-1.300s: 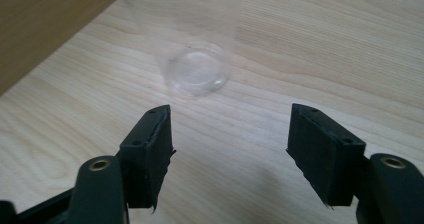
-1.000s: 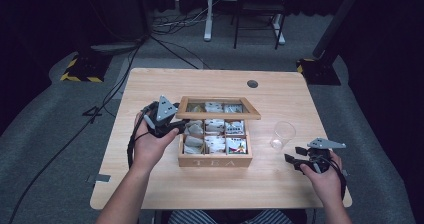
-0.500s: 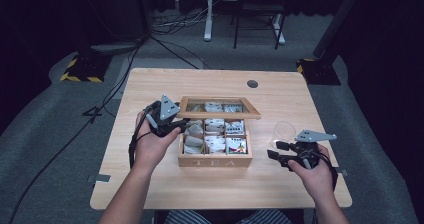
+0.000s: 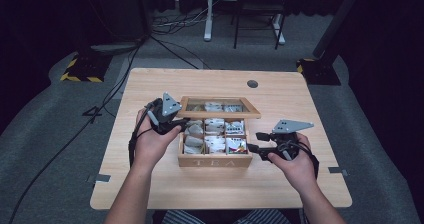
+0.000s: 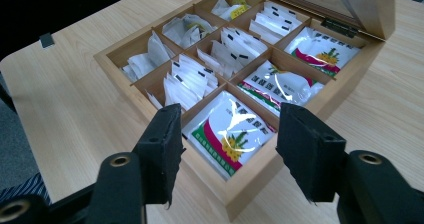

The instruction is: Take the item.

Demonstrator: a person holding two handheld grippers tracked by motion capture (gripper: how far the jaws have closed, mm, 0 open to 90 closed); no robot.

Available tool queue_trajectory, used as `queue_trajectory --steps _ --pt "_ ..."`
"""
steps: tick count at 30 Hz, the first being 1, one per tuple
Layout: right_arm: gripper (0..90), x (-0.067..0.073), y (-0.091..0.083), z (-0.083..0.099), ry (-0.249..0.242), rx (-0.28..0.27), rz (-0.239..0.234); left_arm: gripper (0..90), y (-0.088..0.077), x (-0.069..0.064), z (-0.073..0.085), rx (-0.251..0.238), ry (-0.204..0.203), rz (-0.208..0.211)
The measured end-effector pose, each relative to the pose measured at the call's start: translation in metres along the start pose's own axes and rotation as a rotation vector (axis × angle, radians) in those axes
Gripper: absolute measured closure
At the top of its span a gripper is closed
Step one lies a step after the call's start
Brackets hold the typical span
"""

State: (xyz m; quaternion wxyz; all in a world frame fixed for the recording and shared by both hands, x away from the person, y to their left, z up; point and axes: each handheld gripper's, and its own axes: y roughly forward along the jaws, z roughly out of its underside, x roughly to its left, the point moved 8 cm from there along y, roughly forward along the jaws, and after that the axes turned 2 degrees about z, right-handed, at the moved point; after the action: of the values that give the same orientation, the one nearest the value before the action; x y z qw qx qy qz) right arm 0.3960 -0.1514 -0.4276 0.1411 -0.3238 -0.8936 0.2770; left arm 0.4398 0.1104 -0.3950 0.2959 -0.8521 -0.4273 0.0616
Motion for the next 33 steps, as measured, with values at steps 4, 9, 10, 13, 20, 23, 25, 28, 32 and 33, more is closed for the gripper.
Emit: queue_trajectory --steps 4,9,10,13,20,23,25,28,32,33 --pt "37.4 0.004 0.013 -0.003 -0.004 0.007 -0.007 46.4 0.005 0.002 0.001 0.004 0.028 -0.001" --pt "31.1 0.009 0.027 -0.007 -0.015 0.024 0.019 45.7 0.007 0.002 0.002 0.009 0.035 0.002" --pt "29.7 0.015 0.034 -0.010 -0.016 0.024 0.023 45.7 0.007 0.003 0.001 0.005 0.035 0.004" --pt "28.1 0.020 0.042 -0.015 -0.014 0.016 0.031 46.0 0.006 0.003 0.000 -0.007 0.034 0.007" --pt "36.4 0.030 0.061 -0.025 -0.030 0.020 0.022 45.8 0.006 0.006 -0.002 -0.019 0.025 0.030" --pt "38.2 0.033 0.068 -0.029 -0.031 0.028 0.017 45.6 0.006 0.008 -0.003 -0.030 0.013 0.042" --pt "39.5 0.035 0.071 -0.032 -0.030 0.024 0.014 45.6 0.006 0.008 -0.004 -0.031 0.016 0.042" --pt "41.0 0.036 0.075 -0.035 -0.036 0.026 0.016 45.6 0.007 0.009 -0.005 -0.040 0.012 0.043" --pt "43.0 0.038 0.080 -0.036 -0.045 0.035 0.011 45.4 0.008 0.010 -0.006 -0.041 0.011 0.047" --pt "44.0 0.041 0.084 -0.037 -0.046 0.038 0.005 45.5 0.008 0.010 -0.007 -0.039 0.014 0.044"
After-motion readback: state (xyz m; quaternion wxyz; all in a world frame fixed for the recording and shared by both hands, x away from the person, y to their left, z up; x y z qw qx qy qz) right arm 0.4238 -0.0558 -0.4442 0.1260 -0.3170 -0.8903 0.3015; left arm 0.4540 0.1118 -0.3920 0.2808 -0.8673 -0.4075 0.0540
